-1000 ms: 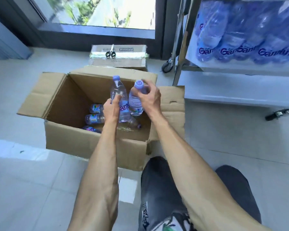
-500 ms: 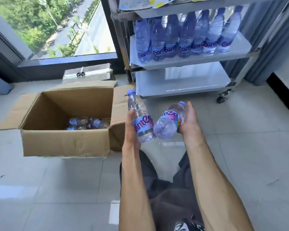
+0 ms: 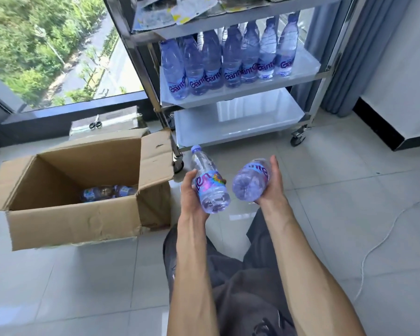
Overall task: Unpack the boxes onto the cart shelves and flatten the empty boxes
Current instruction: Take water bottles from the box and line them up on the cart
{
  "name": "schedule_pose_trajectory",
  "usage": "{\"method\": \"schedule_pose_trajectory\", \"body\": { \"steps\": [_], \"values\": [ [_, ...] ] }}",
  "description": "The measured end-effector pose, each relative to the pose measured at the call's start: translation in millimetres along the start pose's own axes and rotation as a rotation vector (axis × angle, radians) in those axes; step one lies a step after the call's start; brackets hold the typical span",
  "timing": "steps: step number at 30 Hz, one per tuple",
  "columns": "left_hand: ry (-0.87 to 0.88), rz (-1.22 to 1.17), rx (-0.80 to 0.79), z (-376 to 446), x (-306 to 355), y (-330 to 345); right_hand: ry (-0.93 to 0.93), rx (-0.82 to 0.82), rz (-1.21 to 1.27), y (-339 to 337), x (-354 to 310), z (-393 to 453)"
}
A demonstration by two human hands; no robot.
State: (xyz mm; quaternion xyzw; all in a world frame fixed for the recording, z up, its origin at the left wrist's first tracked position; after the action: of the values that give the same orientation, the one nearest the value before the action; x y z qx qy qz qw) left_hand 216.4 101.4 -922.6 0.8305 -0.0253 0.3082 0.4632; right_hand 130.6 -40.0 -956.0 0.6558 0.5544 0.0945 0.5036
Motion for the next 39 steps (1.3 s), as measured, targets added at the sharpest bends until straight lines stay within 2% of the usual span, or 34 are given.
{"method": "schedule_pose_trajectory", "body": {
  "steps": [4, 8, 15, 23, 27, 30, 33, 36, 39],
  "values": [
    [0.028, -0.028, -0.072, 1.8, -0.6, 1.9, 0.006, -0.041, -0.127, 13.3, -6.3, -7.2],
    [0.036, -0.065, -0.132, 2.4, 3.0, -0.6, -0.028, -0.052, -0.095, 14.4, -6.4, -6.7],
    [0.003, -0.054, -0.052, 1.9, 2.2, -9.4, 0.078, -0.136, -0.233, 17.5, 3.1, -4.0],
    [0.058, -0.099, -0.029, 7.1, 0.5, -8.6, 0.163, -0.196, -0.225, 34.3, 2.0, -0.3],
    [0.037, -0.081, -0.041, 10.9, 2.8, -2.8, 0.298, -0.259, -0.232, 38.9, 8.0, -7.2],
    [0.045, -0.087, -0.120, 13.1, -0.4, 2.6, 0.221, -0.240, -0.252, 37.4, 4.6, -1.6],
    [0.056, -0.065, -0.068, 16.5, -0.9, -10.1, 0.272, -0.285, -0.222, 33.4, 6.2, 2.0],
    [-0.025, -0.108, -0.037, 14.3, -5.2, -13.9, 0.300, -0.360, -0.213, 33.4, 5.2, 0.5],
    [-0.071, -0.096, -0.066, 11.8, -8.3, -9.7, 0.356, -0.330, -0.235, 32.8, 7.6, 0.1]
  ]
}}
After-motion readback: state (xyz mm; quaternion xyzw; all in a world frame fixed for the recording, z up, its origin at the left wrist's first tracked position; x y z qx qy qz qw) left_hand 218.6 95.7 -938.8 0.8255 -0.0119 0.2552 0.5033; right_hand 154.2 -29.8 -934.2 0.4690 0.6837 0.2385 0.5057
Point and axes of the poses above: each hand's wrist, its own z-axis towards the middle knuckle, its own y-axis out of the palm, x = y × z, the point moved 6 cm from there along z, towards the middle knuckle, and after that the axes turned 5 degrees about -x, right-handed, at the moved point
